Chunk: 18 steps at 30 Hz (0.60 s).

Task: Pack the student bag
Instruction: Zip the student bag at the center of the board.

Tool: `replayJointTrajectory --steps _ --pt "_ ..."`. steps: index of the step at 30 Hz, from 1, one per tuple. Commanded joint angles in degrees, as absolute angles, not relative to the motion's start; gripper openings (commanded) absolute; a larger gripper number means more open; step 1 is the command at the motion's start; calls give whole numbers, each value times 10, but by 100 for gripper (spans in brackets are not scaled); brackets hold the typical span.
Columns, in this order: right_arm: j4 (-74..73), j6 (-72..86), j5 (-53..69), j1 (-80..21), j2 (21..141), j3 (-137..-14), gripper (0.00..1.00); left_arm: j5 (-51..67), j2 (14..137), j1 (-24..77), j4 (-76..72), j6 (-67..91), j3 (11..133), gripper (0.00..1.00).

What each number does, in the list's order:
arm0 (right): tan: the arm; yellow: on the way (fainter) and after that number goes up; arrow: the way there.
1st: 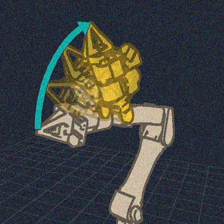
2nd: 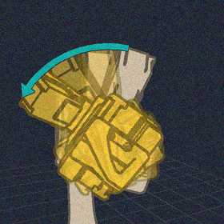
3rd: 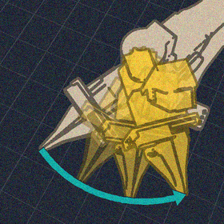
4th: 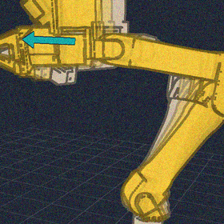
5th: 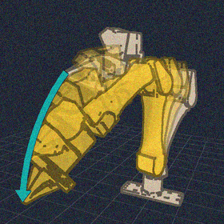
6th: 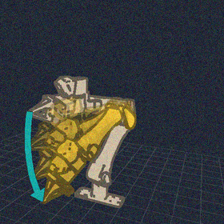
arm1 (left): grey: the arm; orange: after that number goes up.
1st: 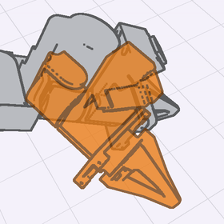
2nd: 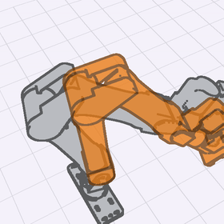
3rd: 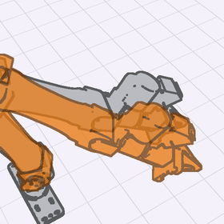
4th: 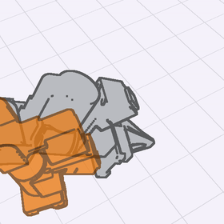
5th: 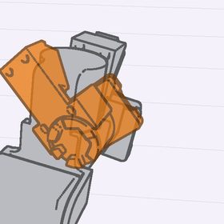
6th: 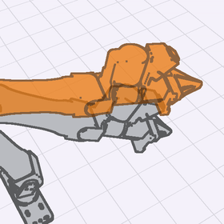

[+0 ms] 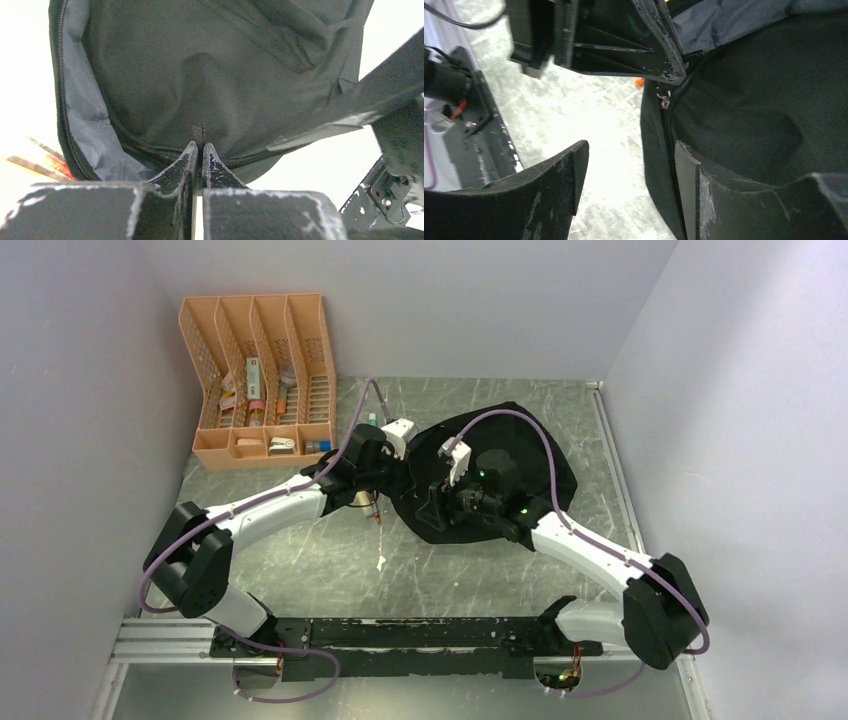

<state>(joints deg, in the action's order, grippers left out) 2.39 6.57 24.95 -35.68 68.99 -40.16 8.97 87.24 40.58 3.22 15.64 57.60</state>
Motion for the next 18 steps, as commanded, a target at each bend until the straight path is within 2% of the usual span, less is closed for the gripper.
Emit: replayJointTrajectory --steps 1,9,14,18 --pt "56 5 201 -368 718 -421 66 127 866 400 -11 151 575 5" --pt "76 -39 167 -374 745 -425 62 139 862 400 -14 157 568 5" --pt "87 -32 189 -382 762 -414 51 134 858 399 -13 162 565 5" --pt "102 -17 198 -385 763 -398 48 126 850 394 -16 173 561 5"
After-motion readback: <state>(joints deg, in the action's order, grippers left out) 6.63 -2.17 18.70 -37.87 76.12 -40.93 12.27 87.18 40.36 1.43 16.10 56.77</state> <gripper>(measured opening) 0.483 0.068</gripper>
